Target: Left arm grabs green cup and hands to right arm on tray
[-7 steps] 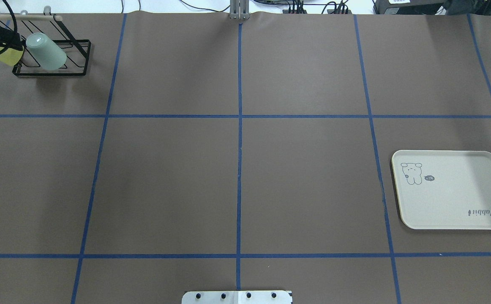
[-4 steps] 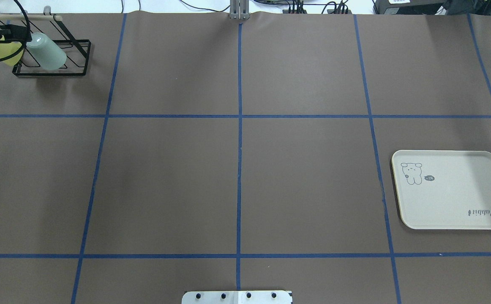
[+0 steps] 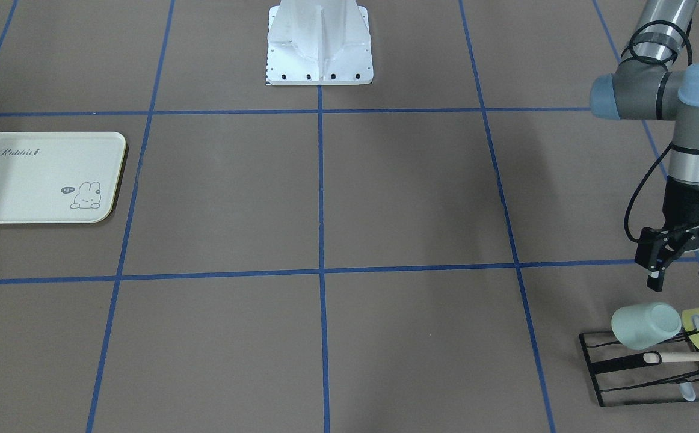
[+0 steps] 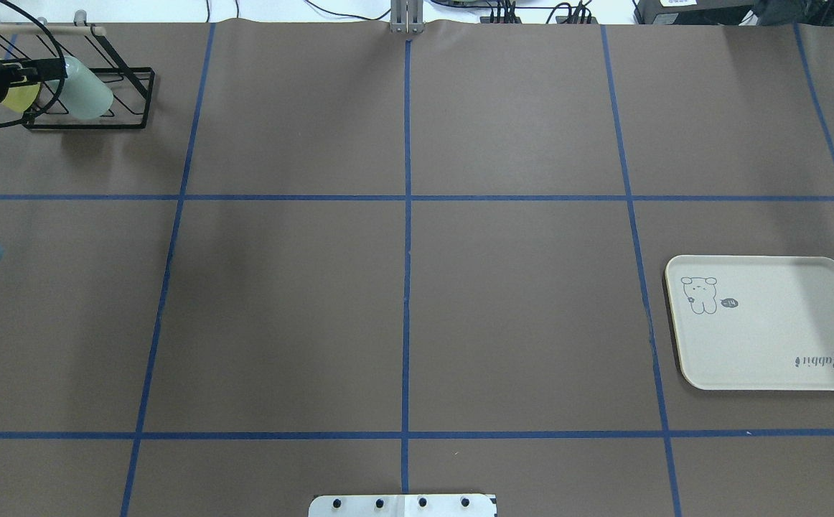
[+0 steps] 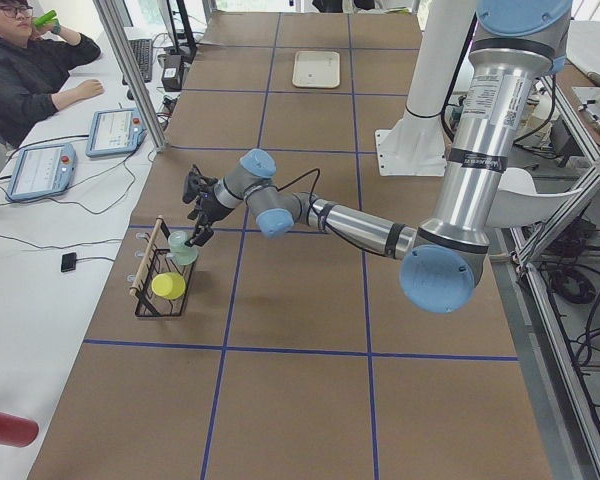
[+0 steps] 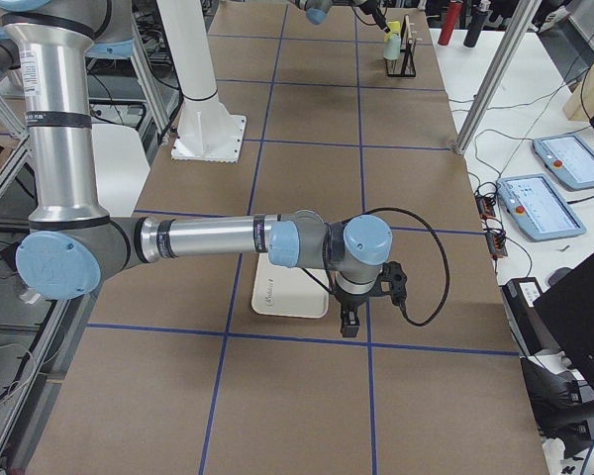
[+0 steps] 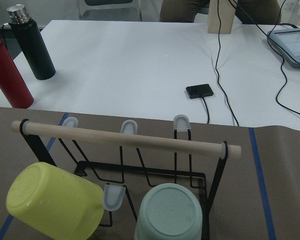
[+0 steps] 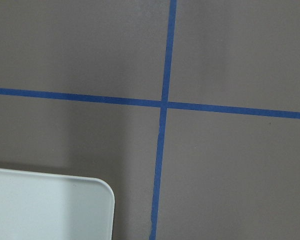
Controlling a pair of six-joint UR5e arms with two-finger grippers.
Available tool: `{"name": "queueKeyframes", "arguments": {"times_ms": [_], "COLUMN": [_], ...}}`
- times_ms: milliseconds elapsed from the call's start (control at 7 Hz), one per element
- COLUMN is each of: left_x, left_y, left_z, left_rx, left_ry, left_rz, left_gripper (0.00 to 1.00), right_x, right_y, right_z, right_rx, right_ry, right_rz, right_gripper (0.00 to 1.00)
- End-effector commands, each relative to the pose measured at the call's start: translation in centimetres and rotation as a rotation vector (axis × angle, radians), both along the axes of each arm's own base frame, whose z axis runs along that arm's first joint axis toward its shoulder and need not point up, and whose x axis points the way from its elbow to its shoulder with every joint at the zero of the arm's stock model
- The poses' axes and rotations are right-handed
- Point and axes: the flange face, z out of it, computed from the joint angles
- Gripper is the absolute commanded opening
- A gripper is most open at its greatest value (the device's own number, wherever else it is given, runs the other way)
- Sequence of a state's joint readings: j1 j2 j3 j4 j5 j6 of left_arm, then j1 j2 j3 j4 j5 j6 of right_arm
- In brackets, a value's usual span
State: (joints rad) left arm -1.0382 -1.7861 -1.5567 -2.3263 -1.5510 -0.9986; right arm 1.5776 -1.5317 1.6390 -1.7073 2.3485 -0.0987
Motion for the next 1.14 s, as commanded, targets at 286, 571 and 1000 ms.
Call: {"name": "queueKeyframes", "arguments": {"times_ms": [286, 571, 1000], "left_x": [3.6, 4.6, 5.4], "left_y": [-0.3, -1.9, -2.8], "left_z": [1.8, 2.2, 2.7], "left_rx": [0.008, 0.028, 0.030], "left_ry": [-0.015, -0.025, -0.025], "left_rz": [-0.024, -0.047, -0.045], "left_gripper": [1.00, 1.00, 1.00], "right_x": [0.0, 0.0, 0.0], "right_y": [-0.1, -0.1, 0.0], "right_z": [0.0, -0.1, 0.0], "right_rx": [0.000, 0.001, 0.000], "right_ry": [0.000, 0.000, -0.002], "right_rz": [0.000, 0.000, 0.000], "right_gripper": [0.99, 0.99, 0.99]}}
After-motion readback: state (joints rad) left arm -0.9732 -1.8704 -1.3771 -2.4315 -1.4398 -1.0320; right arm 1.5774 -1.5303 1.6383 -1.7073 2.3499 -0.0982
